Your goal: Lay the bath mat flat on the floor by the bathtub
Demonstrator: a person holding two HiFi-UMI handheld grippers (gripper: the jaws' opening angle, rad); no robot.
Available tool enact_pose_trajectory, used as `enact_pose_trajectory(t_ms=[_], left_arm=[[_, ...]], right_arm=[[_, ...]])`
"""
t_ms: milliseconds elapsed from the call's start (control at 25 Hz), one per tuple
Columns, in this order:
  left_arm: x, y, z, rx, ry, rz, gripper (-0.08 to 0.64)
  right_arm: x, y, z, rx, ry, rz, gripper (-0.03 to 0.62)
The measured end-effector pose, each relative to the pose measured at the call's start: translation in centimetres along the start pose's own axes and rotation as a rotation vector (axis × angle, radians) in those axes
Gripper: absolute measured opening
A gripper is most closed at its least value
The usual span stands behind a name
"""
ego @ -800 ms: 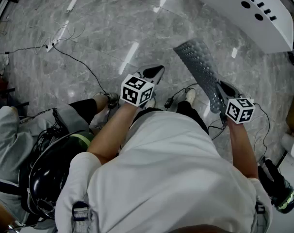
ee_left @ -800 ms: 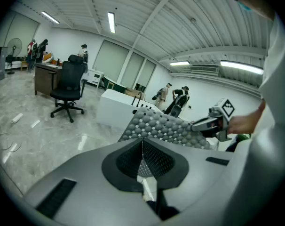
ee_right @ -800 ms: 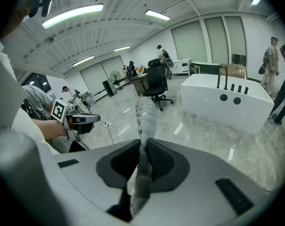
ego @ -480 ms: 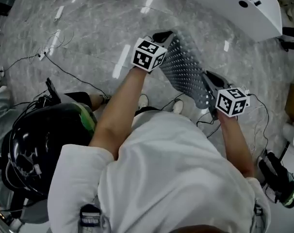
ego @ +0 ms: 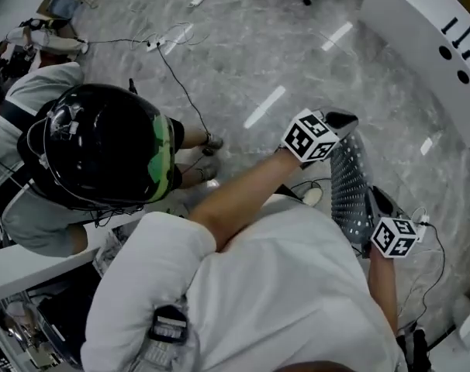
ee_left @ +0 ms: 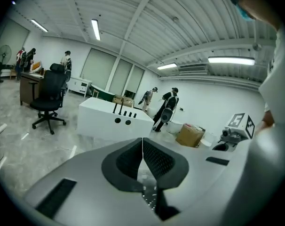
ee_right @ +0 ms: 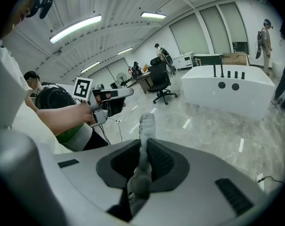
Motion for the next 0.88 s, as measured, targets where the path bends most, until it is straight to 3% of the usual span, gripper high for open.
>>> enact_pose_trajectory(t_ms=[200, 440, 720, 880], left_arm=[[2.1, -2.3, -2.7, -0.037, 0.024, 0.021, 0.02], [5.8, 0.5, -3.8, -0.051, 0.028, -0.008, 0.02], [7.8, 4.9, -2.9, -0.07, 0.026, -0.088, 0.02], [8.1, 5.2, -3.1, -0.059, 0.004, -0.108, 0.02]], right_arm=[[2.1, -0.9, -1.8, 0.025, -0.014, -0.016, 0.058], [6.8, -4.8, -2.9, 0.132, 0.063, -0.091, 0.055], [10.0, -6.3, 0.2, 0.227, 0.096, -0.148, 0.054], [10.7, -6.0, 1.1, 0.264, 0.119, -0.135, 0.052]])
Point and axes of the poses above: the fingertips, and each gripper's own axes: y forward along the fingers, x to its right, z out of its top, the point moved 8 cm from there along -y, backward along the fingers, and after that the axes turned 12 degrees about z, right-handed, at the moved point
